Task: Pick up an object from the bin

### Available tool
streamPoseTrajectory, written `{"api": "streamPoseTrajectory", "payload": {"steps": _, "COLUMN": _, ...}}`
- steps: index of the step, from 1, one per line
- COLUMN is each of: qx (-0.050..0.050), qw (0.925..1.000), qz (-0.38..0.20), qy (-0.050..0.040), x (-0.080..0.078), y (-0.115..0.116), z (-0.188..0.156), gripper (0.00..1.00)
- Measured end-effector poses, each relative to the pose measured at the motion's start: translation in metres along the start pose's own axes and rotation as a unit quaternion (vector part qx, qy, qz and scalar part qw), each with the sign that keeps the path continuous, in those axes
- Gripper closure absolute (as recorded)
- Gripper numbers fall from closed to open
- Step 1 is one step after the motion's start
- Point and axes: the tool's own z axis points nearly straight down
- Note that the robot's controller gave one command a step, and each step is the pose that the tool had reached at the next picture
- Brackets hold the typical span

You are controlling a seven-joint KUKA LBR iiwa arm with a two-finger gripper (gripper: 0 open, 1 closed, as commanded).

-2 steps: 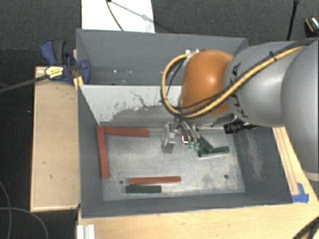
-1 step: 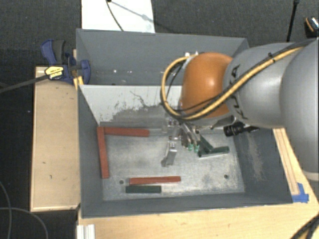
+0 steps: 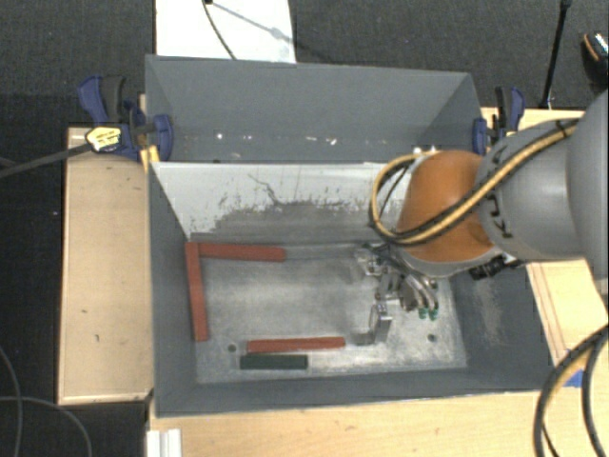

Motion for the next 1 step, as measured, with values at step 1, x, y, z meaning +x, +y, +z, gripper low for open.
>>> {"api": "streamPoseTrajectory", "payload": {"steps": 1, "qx": -0.002, "qw": 0.9961, "qz": -0.088, "qy": -0.0018, "x": 0.0251, "y": 0.0453, "z": 0.0022, "gripper": 0.00}}
